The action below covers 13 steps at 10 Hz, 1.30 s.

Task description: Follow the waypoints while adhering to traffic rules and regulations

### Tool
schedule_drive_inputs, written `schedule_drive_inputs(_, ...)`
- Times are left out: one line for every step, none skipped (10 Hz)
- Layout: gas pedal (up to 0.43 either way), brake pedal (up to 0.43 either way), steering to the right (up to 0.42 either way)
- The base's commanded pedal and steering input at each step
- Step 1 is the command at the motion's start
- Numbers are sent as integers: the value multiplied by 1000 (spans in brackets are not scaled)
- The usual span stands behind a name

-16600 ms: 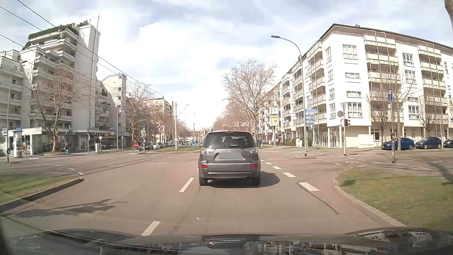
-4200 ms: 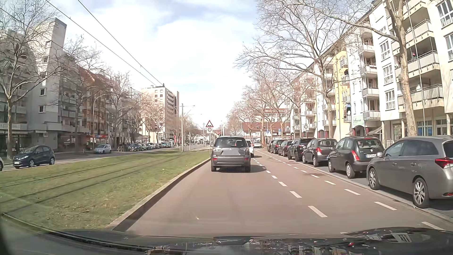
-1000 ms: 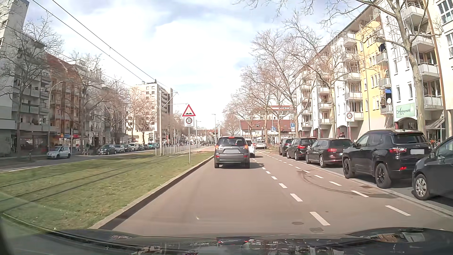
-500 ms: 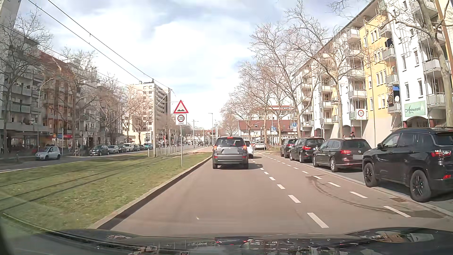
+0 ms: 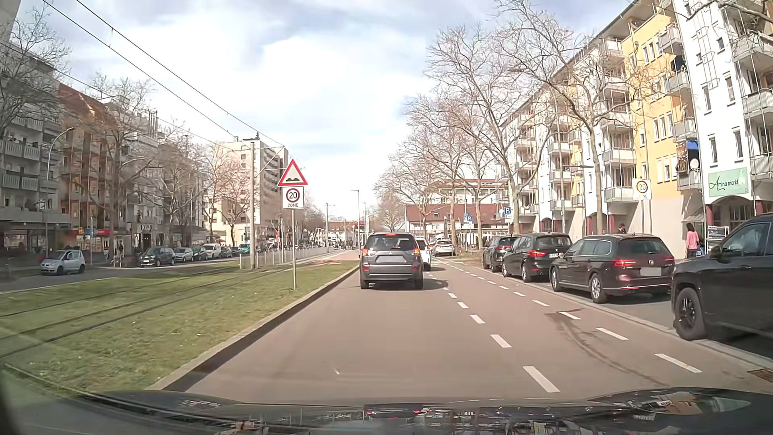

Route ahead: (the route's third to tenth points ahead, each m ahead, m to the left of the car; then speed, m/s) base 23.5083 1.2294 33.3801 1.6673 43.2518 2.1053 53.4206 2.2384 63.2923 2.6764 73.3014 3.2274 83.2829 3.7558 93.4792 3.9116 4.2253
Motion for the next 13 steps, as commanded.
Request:
schedule_drive_inputs(0,0,3)
schedule_drive_inputs(0,0,1)
schedule_drive_inputs(0,0,0)
schedule_drive_inputs(0,0,0)
schedule_drive_inputs(0,0,0)
schedule_drive_inputs(0,0,0)
schedule_drive_inputs(0,0,0)
schedule_drive_inputs(0,0,-2)
schedule_drive_inputs(0,0,-2)
schedule_drive_inputs(0,0,-3)
schedule_drive_inputs(0,0,-3)
schedule_drive_inputs(0,0,-3)
schedule_drive_inputs(0,0,-4)
